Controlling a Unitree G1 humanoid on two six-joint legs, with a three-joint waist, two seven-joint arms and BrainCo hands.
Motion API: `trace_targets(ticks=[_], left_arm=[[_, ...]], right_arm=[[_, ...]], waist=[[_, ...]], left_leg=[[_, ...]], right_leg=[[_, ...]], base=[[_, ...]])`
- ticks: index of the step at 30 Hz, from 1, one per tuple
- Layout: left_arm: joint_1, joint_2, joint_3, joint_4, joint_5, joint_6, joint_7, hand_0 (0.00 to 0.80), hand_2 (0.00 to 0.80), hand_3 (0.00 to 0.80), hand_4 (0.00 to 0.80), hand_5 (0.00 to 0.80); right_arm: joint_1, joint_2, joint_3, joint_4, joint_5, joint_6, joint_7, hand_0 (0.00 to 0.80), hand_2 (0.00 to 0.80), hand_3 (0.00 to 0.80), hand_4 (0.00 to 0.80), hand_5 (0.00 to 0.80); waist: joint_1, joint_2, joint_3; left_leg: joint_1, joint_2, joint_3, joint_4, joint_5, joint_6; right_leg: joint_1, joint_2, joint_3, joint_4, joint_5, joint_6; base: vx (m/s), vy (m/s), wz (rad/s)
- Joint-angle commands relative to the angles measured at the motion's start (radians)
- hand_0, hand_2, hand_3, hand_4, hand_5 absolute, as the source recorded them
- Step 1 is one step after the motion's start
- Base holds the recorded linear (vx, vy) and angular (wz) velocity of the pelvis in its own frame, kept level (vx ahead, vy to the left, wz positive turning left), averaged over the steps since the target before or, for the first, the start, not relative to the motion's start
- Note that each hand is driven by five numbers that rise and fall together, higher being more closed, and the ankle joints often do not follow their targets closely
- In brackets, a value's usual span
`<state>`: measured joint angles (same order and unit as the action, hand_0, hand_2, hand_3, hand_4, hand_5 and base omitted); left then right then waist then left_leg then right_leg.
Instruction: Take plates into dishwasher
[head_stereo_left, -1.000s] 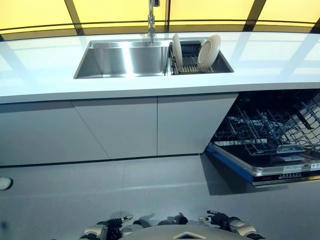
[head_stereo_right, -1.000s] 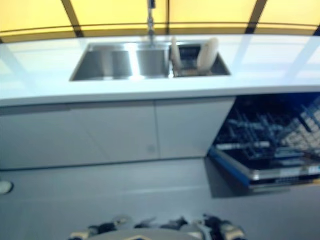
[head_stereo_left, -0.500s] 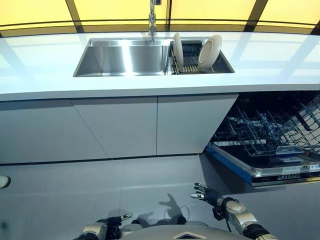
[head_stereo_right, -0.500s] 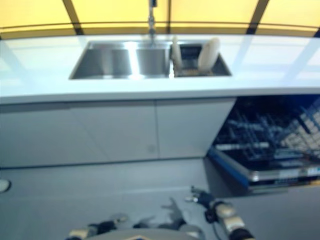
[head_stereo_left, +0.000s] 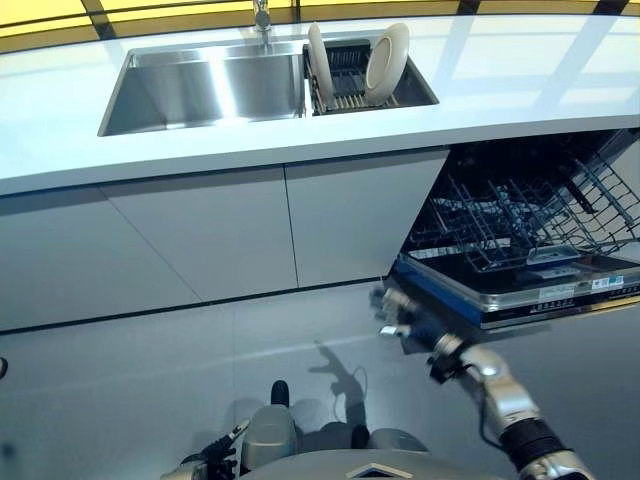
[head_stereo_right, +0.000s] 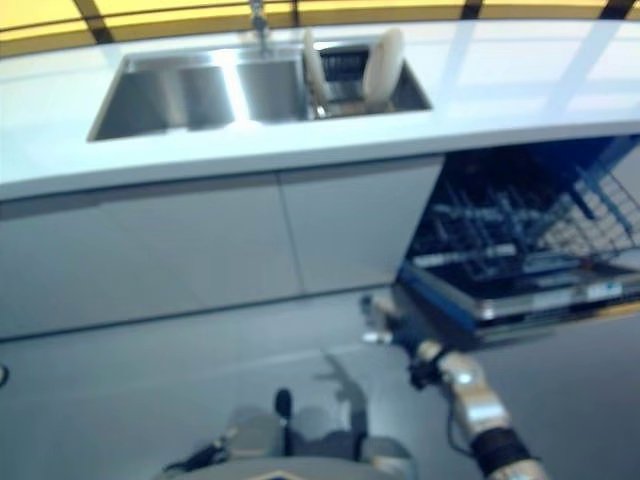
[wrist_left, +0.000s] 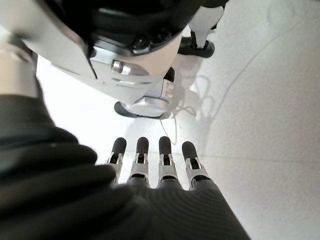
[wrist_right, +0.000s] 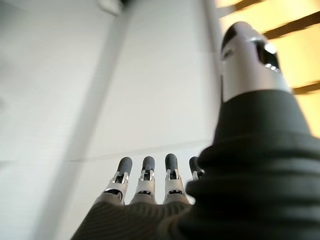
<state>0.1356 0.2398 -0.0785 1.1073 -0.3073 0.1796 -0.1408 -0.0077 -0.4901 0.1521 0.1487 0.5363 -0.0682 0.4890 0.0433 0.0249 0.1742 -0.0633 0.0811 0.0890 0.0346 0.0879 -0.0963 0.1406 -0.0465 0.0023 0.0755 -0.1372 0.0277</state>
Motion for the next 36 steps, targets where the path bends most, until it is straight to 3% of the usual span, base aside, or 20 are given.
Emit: trace_targets(ticks=[1,8,10,15,19,21,23,24,26,27,29,33,36], left_arm=[[0.013,0.032,-0.048,0.019,0.046,-0.032,-0.018,0.0,0.0,0.0,0.0,0.0],[-0.02,0.06,-0.066,0.058,0.086,-0.043,-0.054,0.0,0.0,0.0,0.0,0.0],[-0.032,0.07,-0.064,0.059,0.101,-0.031,-0.061,0.0,0.0,0.0,0.0,0.0],[-0.055,0.085,-0.074,0.066,0.122,-0.01,-0.075,0.0,0.0,0.0,0.0,0.0],[-0.078,0.094,-0.104,0.055,0.144,0.004,-0.069,0.0,0.0,0.0,0.0,0.0],[-0.087,0.106,-0.117,0.057,0.167,0.004,-0.071,0.0,0.0,0.0,0.0,0.0],[-0.095,0.117,-0.132,0.06,0.182,0.01,-0.067,0.0,0.0,0.0,0.0,0.0],[-0.1,0.123,-0.139,0.067,0.194,0.013,-0.068,0.0,0.0,0.0,0.0,0.0],[-0.105,0.133,-0.151,0.063,0.195,0.031,-0.054,0.0,0.0,0.0,0.0,0.0],[-0.109,0.141,-0.157,0.055,0.176,0.047,-0.042,0.0,0.0,0.0,0.0,0.0],[-0.117,0.147,-0.156,0.044,0.168,0.068,-0.032,0.0,0.0,0.0,0.0,0.0],[-0.128,0.152,-0.147,0.026,0.148,0.093,-0.02,0.0,0.0,0.0,0.0,0.0],[-0.144,0.149,-0.125,0.05,0.091,0.087,0.006,0.0,0.0,0.0,0.0,0.0]], right_arm=[[-0.095,-0.034,-0.07,-0.069,0.093,-0.065,-0.047,0.0,0.0,0.0,0.0,0.0],[-0.367,-0.154,-0.167,-0.091,0.143,-0.064,-0.254,0.0,0.0,0.0,0.0,0.0],[-0.456,-0.184,-0.174,-0.063,0.147,-0.032,-0.298,0.0,0.0,0.0,0.0,0.0],[-0.62,-0.295,-0.173,0.035,0.203,0.013,-0.373,0.0,0.0,0.0,0.0,0.0],[-0.711,-0.343,-0.151,0.139,0.222,0.019,-0.441,0.0,0.0,0.0,0.0,0.0],[-0.73,-0.359,-0.163,0.174,0.231,0.033,-0.478,0.0,0.0,0.0,0.0,0.0],[-0.732,-0.365,-0.174,0.204,0.229,0.053,-0.521,0.0,0.0,0.0,0.0,0.0],[-0.731,-0.366,-0.178,0.225,0.218,0.063,-0.533,0.0,0.0,0.0,0.0,0.0],[-0.746,-0.367,-0.164,0.281,0.192,0.064,-0.551,0.0,0.0,0.0,0.0,0.0],[-0.769,-0.378,-0.141,0.312,0.199,0.069,-0.571,0.0,0.0,0.0,0.0,0.0],[-0.798,-0.4,-0.125,0.357,0.204,0.102,-0.576,0.0,0.0,0.0,0.0,0.0],[-0.82,-0.432,-0.107,0.414,0.211,0.188,-0.58,0.0,0.0,0.0,0.0,0.0],[-0.85,-0.441,-0.092,0.528,0.216,0.247,-0.541,0.0,0.0,0.0,0.0,0.0]], waist=[[0.027,-0.047,-0.059],[0.066,-0.077,-0.084],[0.08,-0.087,-0.089],[0.103,-0.109,-0.106],[0.111,-0.125,-0.124],[0.118,-0.137,-0.137],[0.108,-0.117,-0.144],[0.095,-0.095,-0.138],[0.066,-0.072,-0.117],[0.045,-0.068,-0.098],[0.02,-0.074,-0.092],[-0.033,-0.077,-0.069],[-0.042,-0.093,-0.066]], left_leg=[[-0.109,-0.004,0.009,0.0,0.046,0.038],[-0.146,-0.01,0.006,0.046,0.014,0.045],[-0.161,-0.011,-0.001,0.079,-0.003,0.046],[-0.156,-0.031,-0.028,0.11,-0.034,0.057],[-0.136,-0.062,-0.039,0.115,-0.059,0.082],[-0.129,-0.095,-0.044,0.109,-0.069,0.103],[-0.082,-0.111,-0.054,0.069,-0.069,0.126],[-0.047,-0.11,-0.059,0.058,-0.078,0.137],[0.021,-0.112,-0.058,0.037,-0.092,0.141],[0.07,-0.121,-0.066,0.016,-0.101,0.14],[0.121,-0.128,-0.074,-0.006,-0.119,0.129],[0.226,-0.122,-0.11,-0.03,-0.188,0.118],[0.264,-0.112,-0.085,0.019,-0.265,0.115]], right_leg=[[0.16,-0.074,-0.03,-0.041,-0.001,0.058],[0.144,-0.103,-0.072,-0.057,0.023,0.07],[0.142,-0.113,-0.081,-0.053,0.029,0.076],[0.14,-0.135,-0.089,-0.031,0.051,0.095],[0.134,-0.165,-0.072,0.02,0.118,0.116],[0.127,-0.201,-0.066,0.102,0.231,0.127],[0.05,-0.22,-0.049,0.296,0.35,0.134],[-0.015,-0.204,-0.043,0.411,0.368,0.132],[-0.143,-0.173,-0.054,0.493,0.366,0.119],[-0.203,-0.149,-0.078,0.459,0.301,0.101],[-0.268,-0.132,-0.123,0.268,0.269,0.086],[-0.328,-0.132,-0.149,0.044,0.334,0.113],[-0.306,-0.145,-0.18,0.004,0.321,0.114]], base=[[0.108,-0.003,0.0],[0.082,-0.028,0.05],[0.078,-0.036,0.06],[0.105,-0.005,0.04],[0.128,0.033,0.1],[0.102,0.041,0.17],[0.171,0.142,0.12],[0.246,0.197,0.14],[0.292,0.111,0.34],[0.293,-0.023,0.37],[0.333,-0.185,0.22],[0.259,-0.268,0.29],[0.092,-0.21,0.16]])
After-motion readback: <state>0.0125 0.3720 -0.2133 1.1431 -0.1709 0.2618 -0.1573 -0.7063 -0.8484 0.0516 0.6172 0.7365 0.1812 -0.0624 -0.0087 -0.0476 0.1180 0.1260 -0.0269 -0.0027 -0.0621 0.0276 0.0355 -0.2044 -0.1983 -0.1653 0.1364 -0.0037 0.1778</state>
